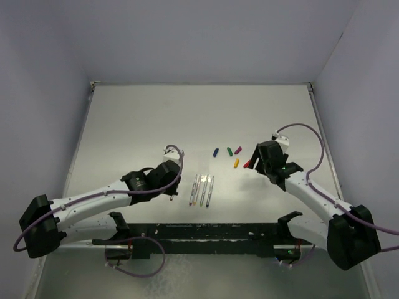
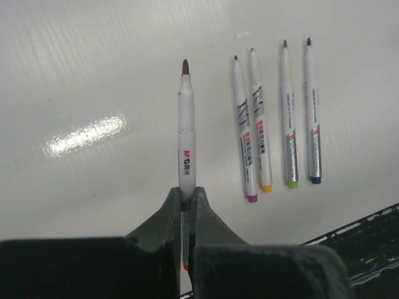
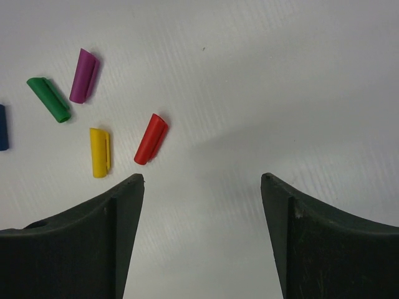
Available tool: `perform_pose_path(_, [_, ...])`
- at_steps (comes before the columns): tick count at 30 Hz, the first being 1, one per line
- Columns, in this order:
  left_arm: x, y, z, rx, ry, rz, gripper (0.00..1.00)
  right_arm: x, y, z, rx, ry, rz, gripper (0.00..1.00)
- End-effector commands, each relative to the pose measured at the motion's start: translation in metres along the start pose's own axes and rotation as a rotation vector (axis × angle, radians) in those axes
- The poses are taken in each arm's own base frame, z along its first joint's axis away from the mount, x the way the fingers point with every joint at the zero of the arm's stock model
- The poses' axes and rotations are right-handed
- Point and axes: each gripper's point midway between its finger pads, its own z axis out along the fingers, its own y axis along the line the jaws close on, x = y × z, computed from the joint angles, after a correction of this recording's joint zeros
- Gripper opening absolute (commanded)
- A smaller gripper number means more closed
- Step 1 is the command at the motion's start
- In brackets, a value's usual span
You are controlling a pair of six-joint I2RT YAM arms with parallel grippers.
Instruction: Insert the pens into the pen caps
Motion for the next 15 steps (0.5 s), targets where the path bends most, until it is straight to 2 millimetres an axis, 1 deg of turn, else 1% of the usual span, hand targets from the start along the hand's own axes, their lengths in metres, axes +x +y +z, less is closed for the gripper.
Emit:
perform_pose_path(1, [-0.038, -0.017, -0.011, 0.092, -0.164, 0.012, 0.00, -0.022, 0.020, 0.007, -0.009, -0.071, 0.061, 0.77])
perform_pose_path(4, [-0.047, -0.022, -0.014, 0.118, -0.201, 0.034, 0.00, -0.018, 0.026, 0.014, -0.015, -0.063, 0.062, 0.74])
perform_pose_path(8, [-0.054, -0.025, -0.016, 0.129, -0.233, 0.042, 0.00, -0.020, 0.034, 0.021, -0.019, -0.063, 0.067, 0.72])
perform_pose_path(15, [-0.063, -0.029, -0.027, 0.219, -0.351, 0.004, 0.00, -0.020, 0.036, 0.035, 0.020, -0.052, 0.052, 0.69])
